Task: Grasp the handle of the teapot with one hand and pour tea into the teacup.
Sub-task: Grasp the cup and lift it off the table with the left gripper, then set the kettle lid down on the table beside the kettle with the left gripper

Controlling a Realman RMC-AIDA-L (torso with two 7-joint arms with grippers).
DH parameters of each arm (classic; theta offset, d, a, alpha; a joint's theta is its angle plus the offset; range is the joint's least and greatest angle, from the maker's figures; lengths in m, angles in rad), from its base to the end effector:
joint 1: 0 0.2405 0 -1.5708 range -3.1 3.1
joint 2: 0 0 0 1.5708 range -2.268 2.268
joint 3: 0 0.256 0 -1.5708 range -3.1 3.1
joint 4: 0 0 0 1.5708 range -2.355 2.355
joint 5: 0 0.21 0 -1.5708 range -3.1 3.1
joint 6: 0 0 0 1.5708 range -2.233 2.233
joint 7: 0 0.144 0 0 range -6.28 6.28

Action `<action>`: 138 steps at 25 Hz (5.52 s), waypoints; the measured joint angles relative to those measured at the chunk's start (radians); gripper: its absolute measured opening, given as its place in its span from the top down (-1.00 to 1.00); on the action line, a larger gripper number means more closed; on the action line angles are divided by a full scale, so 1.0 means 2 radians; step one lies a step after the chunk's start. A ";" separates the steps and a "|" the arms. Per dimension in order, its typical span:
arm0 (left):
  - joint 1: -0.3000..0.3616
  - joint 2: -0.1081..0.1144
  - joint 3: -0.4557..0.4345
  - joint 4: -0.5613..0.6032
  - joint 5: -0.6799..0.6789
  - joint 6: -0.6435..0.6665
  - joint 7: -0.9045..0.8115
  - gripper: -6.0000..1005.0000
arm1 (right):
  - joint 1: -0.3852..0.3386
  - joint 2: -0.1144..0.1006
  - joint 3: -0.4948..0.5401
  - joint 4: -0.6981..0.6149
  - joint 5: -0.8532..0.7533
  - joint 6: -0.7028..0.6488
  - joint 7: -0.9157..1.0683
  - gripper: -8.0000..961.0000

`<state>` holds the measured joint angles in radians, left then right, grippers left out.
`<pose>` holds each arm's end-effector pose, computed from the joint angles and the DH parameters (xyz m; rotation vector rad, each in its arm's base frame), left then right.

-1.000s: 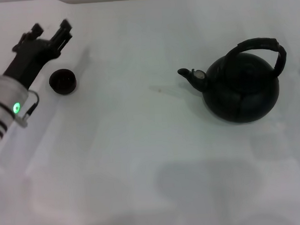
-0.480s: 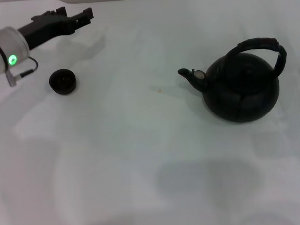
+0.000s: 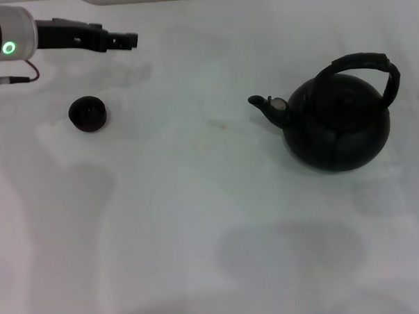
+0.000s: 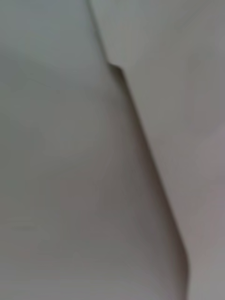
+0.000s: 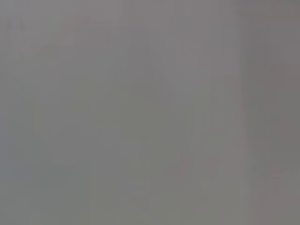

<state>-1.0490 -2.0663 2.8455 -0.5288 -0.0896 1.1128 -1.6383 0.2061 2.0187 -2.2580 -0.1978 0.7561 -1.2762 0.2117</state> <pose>-0.2485 0.4386 0.0013 -2.3698 -1.0257 -0.2521 0.3819 0.2578 0.0126 -1.5289 0.5942 0.6585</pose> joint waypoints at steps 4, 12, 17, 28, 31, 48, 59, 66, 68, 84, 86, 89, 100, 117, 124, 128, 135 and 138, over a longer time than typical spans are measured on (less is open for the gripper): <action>-0.012 0.000 0.000 -0.010 0.058 0.013 -0.034 -0.72 | 0.002 0.000 0.000 0.000 0.000 0.000 0.000 -0.82; -0.029 0.000 0.000 -0.025 0.145 0.029 -0.079 -0.72 | 0.003 0.000 0.000 0.000 0.000 0.000 0.000 -0.82; -0.035 0.000 0.000 -0.035 0.160 0.037 -0.089 -0.72 | 0.003 0.000 0.000 -0.001 0.000 0.000 0.000 -0.82; -0.047 0.000 0.001 -0.036 0.202 0.040 -0.102 -0.72 | 0.003 0.000 0.000 0.000 0.000 0.004 0.000 -0.82; -0.047 0.000 0.001 -0.035 0.217 0.040 -0.105 -0.72 | 0.003 0.000 0.000 0.000 0.000 0.004 0.000 -0.82; -0.050 -0.002 0.001 -0.032 0.248 0.028 -0.113 -0.72 | 0.002 0.000 -0.001 -0.004 0.000 0.004 0.000 -0.82; -0.048 -0.004 0.001 -0.031 0.247 0.025 -0.109 -0.72 | 0.002 0.002 -0.003 -0.006 0.000 0.004 0.000 -0.82; -0.047 -0.004 0.001 -0.018 0.248 0.024 -0.111 -0.72 | 0.002 0.002 -0.003 -0.006 0.000 0.004 0.001 -0.82; -0.046 -0.003 0.001 -0.019 0.247 0.024 -0.111 -0.72 | 0.002 0.002 -0.003 -0.006 0.000 0.004 0.001 -0.82; -0.047 -0.003 0.001 -0.018 0.252 0.029 -0.124 -0.72 | 0.002 0.001 0.000 -0.006 0.000 0.004 0.001 -0.82; -0.047 -0.003 0.001 -0.018 0.255 0.029 -0.125 -0.65 | 0.002 0.001 0.000 -0.006 0.000 0.004 0.001 -0.82; -0.048 -0.003 0.001 -0.018 0.258 0.029 -0.125 -0.55 | 0.002 0.001 0.000 -0.005 0.000 0.004 0.001 -0.82; -0.071 -0.002 0.001 -0.018 0.260 0.044 -0.127 -0.36 | 0.005 0.000 0.000 -0.001 0.000 0.004 0.001 -0.82; -0.148 -0.006 0.001 0.154 0.300 -0.006 -0.112 -0.34 | 0.014 -0.001 0.001 -0.002 0.000 0.004 0.001 -0.82; -0.150 -0.006 0.000 0.206 0.333 -0.020 -0.120 -0.34 | 0.015 -0.001 0.010 -0.001 0.000 0.004 0.001 -0.82; -0.150 -0.006 0.000 0.213 0.345 -0.020 -0.123 -0.34 | 0.015 -0.001 0.010 -0.001 0.000 0.004 0.001 -0.82; -0.144 -0.006 0.000 0.215 0.350 -0.020 -0.126 -0.34 | 0.015 0.000 0.010 -0.002 0.000 0.004 0.001 -0.82; -0.143 -0.007 0.000 0.215 0.350 -0.020 -0.126 -0.34 | 0.014 0.000 0.010 -0.003 0.000 0.004 0.001 -0.82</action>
<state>-1.3345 -2.0794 2.8455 -0.0979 0.6106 1.0724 -1.8898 0.2346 2.0187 -2.2381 -0.2038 0.7562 -1.2686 0.2133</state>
